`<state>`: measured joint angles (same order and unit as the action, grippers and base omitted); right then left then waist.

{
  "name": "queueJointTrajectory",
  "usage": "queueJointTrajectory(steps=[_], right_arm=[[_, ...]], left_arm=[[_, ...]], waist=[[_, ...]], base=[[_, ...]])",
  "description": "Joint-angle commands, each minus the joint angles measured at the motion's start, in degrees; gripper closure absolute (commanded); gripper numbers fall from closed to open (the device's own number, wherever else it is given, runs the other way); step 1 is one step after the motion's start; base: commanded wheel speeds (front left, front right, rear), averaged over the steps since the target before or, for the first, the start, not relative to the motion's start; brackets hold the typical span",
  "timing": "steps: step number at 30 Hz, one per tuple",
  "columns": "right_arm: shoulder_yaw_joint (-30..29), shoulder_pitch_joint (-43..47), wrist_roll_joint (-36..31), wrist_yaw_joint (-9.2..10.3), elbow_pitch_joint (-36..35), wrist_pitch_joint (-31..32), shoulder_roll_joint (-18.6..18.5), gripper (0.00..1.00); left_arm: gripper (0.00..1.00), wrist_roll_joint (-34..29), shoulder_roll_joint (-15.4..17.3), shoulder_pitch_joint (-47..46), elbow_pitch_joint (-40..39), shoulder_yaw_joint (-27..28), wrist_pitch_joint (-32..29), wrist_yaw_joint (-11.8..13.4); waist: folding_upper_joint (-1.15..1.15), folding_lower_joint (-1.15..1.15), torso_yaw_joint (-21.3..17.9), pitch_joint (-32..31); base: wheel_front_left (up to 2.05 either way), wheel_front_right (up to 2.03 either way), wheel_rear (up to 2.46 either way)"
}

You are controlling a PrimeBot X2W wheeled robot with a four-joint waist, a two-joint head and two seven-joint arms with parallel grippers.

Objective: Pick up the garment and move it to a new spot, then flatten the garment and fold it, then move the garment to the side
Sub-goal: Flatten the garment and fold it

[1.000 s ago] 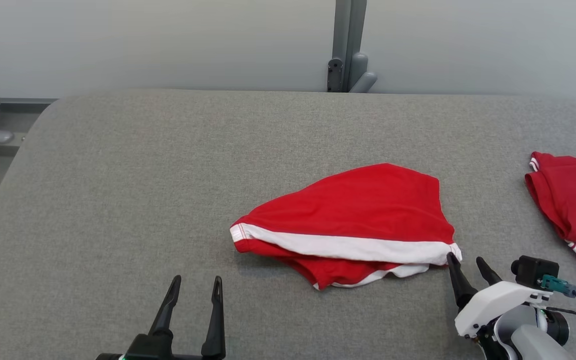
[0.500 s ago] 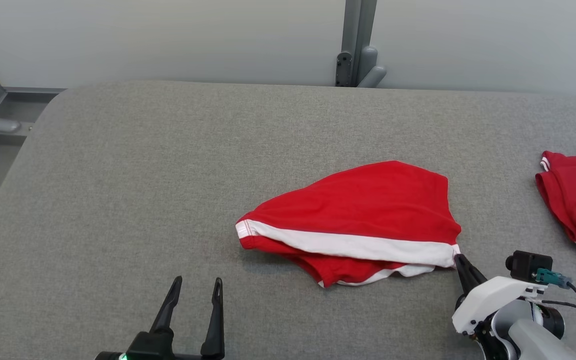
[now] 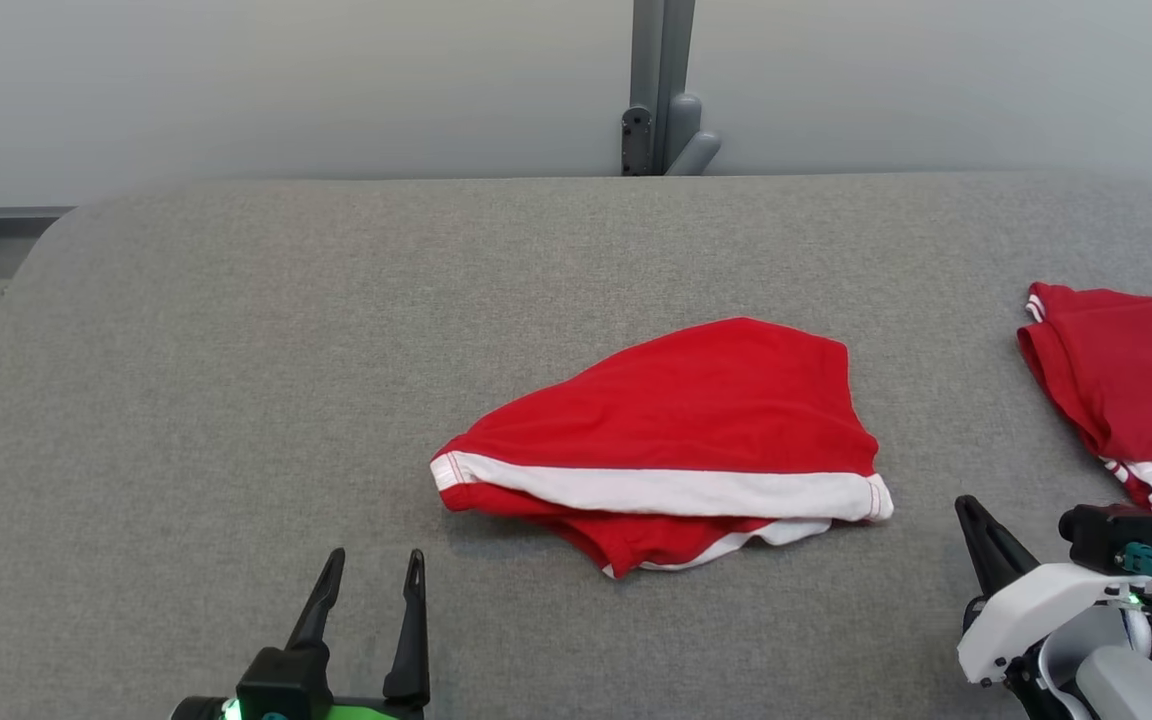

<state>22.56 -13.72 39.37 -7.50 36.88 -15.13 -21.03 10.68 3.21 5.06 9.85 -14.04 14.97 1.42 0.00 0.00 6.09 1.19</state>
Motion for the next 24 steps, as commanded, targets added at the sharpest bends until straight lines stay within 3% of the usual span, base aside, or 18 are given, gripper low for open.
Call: queueJointTrajectory(steps=[1,4,5,6,7,17,18,19,20,21,22,24], right_arm=[[-0.6,1.0,0.0,0.03,-0.9,0.0,0.0,1.00],[-1.1,2.0,2.2,0.03,-2.9,0.0,0.9,1.00],[-0.9,1.9,3.0,0.03,-3.4,0.0,1.1,0.96],[-0.5,1.7,4.1,0.03,-3.5,0.0,1.4,0.18],[0.0,1.1,5.0,0.03,-3.4,0.0,1.6,0.00],[9.1,-5.9,14.1,0.03,5.0,0.1,2.2,0.01],[9.7,-6.5,15.3,0.03,5.7,0.1,2.1,0.16],[10.4,-6.9,16.2,0.02,6.2,0.1,1.9,0.44],[11.0,-7.4,17.1,0.03,6.5,0.1,1.7,0.56],[11.5,-7.6,18.5,0.03,6.7,0.1,1.7,0.88],[12.1,-7.9,19.4,0.03,6.8,0.1,1.5,1.00],[14.0,-8.3,21.1,0.03,6.8,0.0,0.2,1.00]], left_arm=[[0.00,0.2,0.4,-0.8,0.3,0.4,0.2,-0.4],[0.00,0.0,0.5,-1.3,0.6,0.7,0.2,-0.7],[0.00,0.0,0.5,-1.4,0.6,0.6,0.2,-0.9],[0.00,-0.1,0.4,-1.5,0.6,0.4,0.2,-1.0],[0.00,-0.2,0.4,-1.7,0.5,0.1,0.2,-1.1],[0.00,-0.8,0.0,-3.1,0.9,-2.0,0.2,-1.7],[0.00,-0.8,0.0,-3.3,0.9,-2.1,0.2,-1.7],[0.00,-0.8,0.0,-3.4,0.9,-2.1,0.2,-1.6],[0.00,-0.8,-0.1,-3.5,0.8,-2.1,0.2,-1.5],[0.00,-0.7,-0.1,-3.5,0.8,-2.1,0.2,-1.4],[0.00,-0.6,-0.1,-3.6,0.7,-2.1,0.2,-1.3],[0.00,-0.4,-0.2,-3.6,0.6,-2.0,0.2,-1.1]], waist=[[0.00,0.00,-0.8,-0.1],[0.00,0.00,-1.4,0.1],[0.00,0.00,-1.5,0.2],[0.00,0.00,-1.5,0.3],[0.00,0.00,-1.5,0.5],[0.00,0.00,2.4,2.7],[0.00,0.00,2.7,2.9],[0.00,0.00,3.0,3.1],[0.00,0.00,3.3,3.3],[0.00,0.00,3.5,3.5],[0.00,0.00,3.6,3.7],[0.00,0.00,3.5,4.0]], base=[[0.00,0.00,0.00],[0.00,0.00,0.00],[0.00,0.00,0.00],[0.00,0.00,0.00],[0.00,0.00,0.00],[0.00,0.00,0.00],[0.00,0.00,0.00],[0.00,0.00,0.00],[0.00,0.00,0.00],[0.00,0.00,0.00],[0.00,0.00,0.00],[0.00,0.00,0.00]])
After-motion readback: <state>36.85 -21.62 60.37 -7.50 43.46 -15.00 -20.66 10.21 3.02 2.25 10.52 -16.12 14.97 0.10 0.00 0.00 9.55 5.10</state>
